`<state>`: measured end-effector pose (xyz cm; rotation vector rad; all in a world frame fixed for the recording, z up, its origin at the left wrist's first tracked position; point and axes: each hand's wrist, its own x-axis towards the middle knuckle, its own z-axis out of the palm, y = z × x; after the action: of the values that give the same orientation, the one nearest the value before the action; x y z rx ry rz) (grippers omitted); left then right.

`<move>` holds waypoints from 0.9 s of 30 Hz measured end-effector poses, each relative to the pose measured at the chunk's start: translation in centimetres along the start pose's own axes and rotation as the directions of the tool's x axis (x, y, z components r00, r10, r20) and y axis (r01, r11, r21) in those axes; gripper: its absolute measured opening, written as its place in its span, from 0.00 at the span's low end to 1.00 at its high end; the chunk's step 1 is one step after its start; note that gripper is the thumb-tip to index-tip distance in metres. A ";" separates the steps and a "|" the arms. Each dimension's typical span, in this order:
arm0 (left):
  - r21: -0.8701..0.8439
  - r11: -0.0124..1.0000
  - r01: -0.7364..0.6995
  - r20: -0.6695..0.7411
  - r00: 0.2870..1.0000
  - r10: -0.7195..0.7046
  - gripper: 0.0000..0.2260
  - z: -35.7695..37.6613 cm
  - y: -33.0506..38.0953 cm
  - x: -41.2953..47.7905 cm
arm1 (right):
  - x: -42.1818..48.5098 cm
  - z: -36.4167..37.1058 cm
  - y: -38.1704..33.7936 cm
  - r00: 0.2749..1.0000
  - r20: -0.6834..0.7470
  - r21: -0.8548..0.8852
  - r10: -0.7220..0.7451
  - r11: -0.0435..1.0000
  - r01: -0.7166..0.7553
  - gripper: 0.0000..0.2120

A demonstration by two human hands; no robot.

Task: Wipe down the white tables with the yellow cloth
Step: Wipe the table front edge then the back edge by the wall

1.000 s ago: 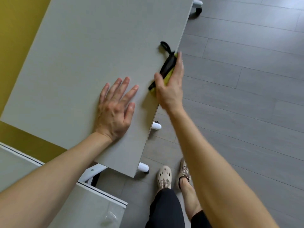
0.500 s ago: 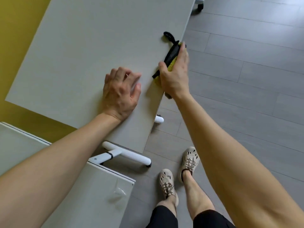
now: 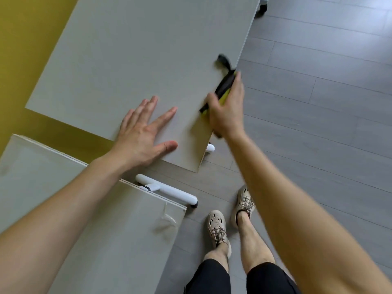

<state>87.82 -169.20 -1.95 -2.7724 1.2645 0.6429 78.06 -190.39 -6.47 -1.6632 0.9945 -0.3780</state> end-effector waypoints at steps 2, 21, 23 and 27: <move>0.009 1.000 0.002 -0.005 1.000 -0.002 0.38 0.0 0.0 -0.1 | 4.1 -1.1 -1.0 1.000 -0.010 -0.037 0.009 0.999 -0.009 0.43; 0.061 0.998 0.023 0.120 0.992 -0.030 0.39 1.5 1.7 -0.3 | -19.2 -13.3 2.2 0.936 0.228 -0.376 0.269 0.911 -0.170 0.31; 0.039 0.998 0.057 0.137 0.989 -0.062 0.40 1.0 2.4 -0.6 | -17.5 -15.0 -0.4 0.944 0.233 -0.381 0.234 0.915 -0.133 0.29; -0.307 0.932 0.194 0.137 0.978 -0.158 0.30 -0.5 4.5 -1.7 | -14.3 -16.8 -5.0 0.953 0.267 -0.348 0.141 0.937 -0.041 0.25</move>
<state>83.74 -171.05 -0.23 -3.0030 0.9479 1.0540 60.07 -190.01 7.26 -1.9054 0.9482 0.1085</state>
